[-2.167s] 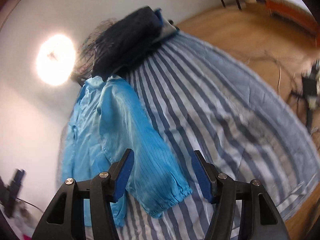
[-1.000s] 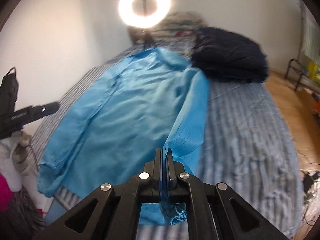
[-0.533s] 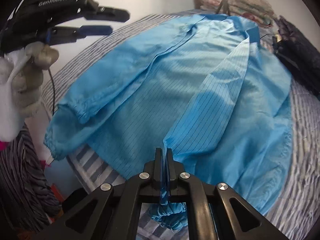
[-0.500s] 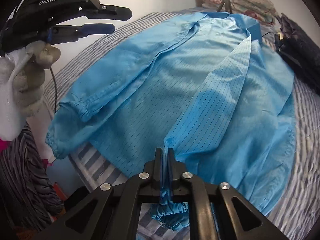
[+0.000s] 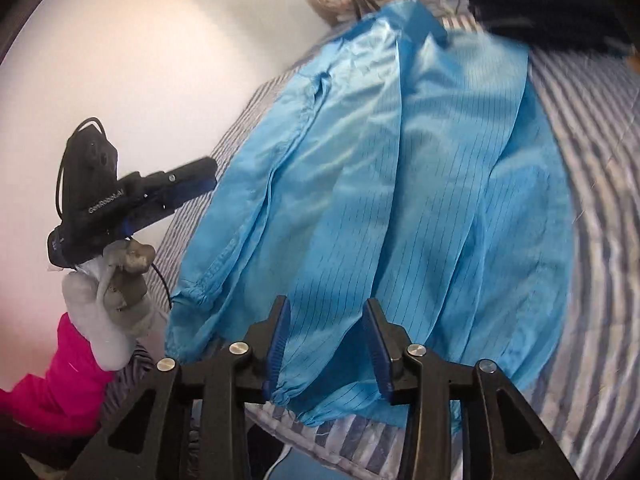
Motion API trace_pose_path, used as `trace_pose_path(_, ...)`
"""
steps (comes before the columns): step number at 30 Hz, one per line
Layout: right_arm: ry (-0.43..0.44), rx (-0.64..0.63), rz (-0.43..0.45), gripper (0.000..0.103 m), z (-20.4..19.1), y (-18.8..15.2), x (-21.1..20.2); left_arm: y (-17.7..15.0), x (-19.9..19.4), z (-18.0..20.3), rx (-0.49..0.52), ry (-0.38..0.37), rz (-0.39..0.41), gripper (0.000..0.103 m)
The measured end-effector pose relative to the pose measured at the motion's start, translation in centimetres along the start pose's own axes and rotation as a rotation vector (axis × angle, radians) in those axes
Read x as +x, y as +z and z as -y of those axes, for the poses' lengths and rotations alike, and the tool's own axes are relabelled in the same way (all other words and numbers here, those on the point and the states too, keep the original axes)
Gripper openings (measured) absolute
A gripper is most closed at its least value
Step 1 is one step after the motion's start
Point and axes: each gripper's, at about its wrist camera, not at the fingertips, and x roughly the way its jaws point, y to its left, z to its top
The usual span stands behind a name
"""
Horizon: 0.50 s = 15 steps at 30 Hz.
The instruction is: Fold large clothes
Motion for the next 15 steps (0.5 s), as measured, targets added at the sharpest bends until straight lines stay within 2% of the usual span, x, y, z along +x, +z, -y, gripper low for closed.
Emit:
trace_pose_path(2,-0.02,-0.019,-0.037,0.04,-0.4,-0.3,1.1,-0.1,0.1,0.3,0.012,-0.001,-0.001,0.057)
trace_pose_path(4,-0.024,-0.036,-0.065,0.034,-0.5,-0.4,1.4,-0.1,0.1,0.3,0.015,0.0,-0.003,0.057)
trace_pose_path(6,-0.036,-0.07,-0.077,0.013,-1.3,-0.6,1.8,-0.1,0.1,0.1,0.01,0.002,-0.003,0.057)
trace_pose_path(8,-0.059,-0.108,-0.069,0.004,-2.1,-0.5,1.8,0.0,-0.1,-0.2,-0.001,-0.001,0.0,0.057)
trace_pose_path(12,-0.057,-0.125,-0.03,0.0,-2.9,-0.5,1.2,0.2,-0.6,-0.7,-0.019,-0.005,0.009,0.057)
trace_pose_path(15,-0.105,-0.245,-0.005,0.0,-5.3,-0.5,1.1,0.3,-1.0,-1.0,-0.044,-0.02,0.014,0.057)
